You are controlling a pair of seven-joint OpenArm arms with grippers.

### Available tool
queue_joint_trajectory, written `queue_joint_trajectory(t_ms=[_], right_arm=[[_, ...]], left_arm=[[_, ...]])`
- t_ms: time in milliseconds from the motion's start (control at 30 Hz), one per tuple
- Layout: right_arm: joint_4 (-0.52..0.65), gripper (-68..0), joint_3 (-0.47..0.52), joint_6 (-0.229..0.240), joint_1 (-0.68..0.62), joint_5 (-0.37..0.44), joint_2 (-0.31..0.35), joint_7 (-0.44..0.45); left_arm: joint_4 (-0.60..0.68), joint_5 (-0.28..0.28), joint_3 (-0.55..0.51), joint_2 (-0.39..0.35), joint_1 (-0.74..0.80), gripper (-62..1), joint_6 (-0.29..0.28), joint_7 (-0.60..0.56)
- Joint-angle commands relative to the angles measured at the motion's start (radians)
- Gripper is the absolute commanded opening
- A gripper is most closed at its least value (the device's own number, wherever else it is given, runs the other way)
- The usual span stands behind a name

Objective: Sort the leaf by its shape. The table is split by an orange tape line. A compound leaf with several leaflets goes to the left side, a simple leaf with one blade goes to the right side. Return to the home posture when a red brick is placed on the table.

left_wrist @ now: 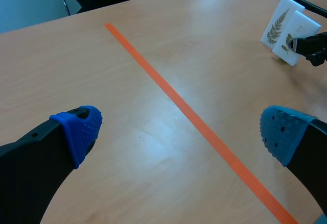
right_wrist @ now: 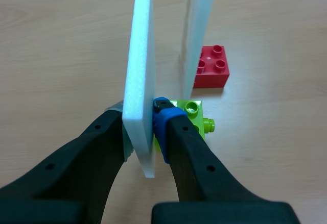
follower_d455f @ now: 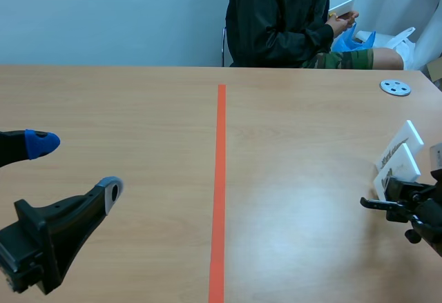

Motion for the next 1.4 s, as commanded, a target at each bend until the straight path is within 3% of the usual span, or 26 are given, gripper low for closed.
queue_joint_trajectory(t_ms=[0, 400, 633, 767, 1167, 1267, 1367], right_arm=[[0.015, -66.0, 0.001, 0.0, 0.017, -0.009, 0.013, 0.019], [0.014, -65.8, 0.001, 0.0, 0.002, -0.014, 0.014, 0.018], [0.014, -60.0, 0.002, 0.0, 0.002, -0.014, 0.022, 0.018], [0.014, -53.1, 0.002, 0.001, 0.002, -0.014, 0.027, 0.018], [0.048, -51.4, 0.003, 0.009, 0.002, -0.013, 0.062, 0.022], [0.077, -43.9, 0.01, 0.01, 0.002, -0.013, 0.062, 0.017], [0.116, -43.4, 0.01, 0.012, 0.0, -0.013, 0.061, -0.002]], left_arm=[[0.006, -0.006, 0.003, 0.002, -0.001, 1.4, -0.002, -0.013], [0.006, -0.006, 0.003, 0.002, -0.001, 1.4, -0.002, -0.013], [0.006, -0.006, 0.003, 0.002, -0.001, 1.4, -0.002, 0.002], [0.006, -0.006, 0.003, 0.002, -0.001, 1.4, -0.002, 0.002], [0.006, -0.006, 0.003, 0.003, -0.001, 1.4, -0.002, 0.002], [0.006, -0.006, 0.003, 0.003, -0.001, 1.4, -0.002, 0.002], [0.006, -0.006, 0.003, 0.003, -0.001, 1.4, -0.002, 0.003]])
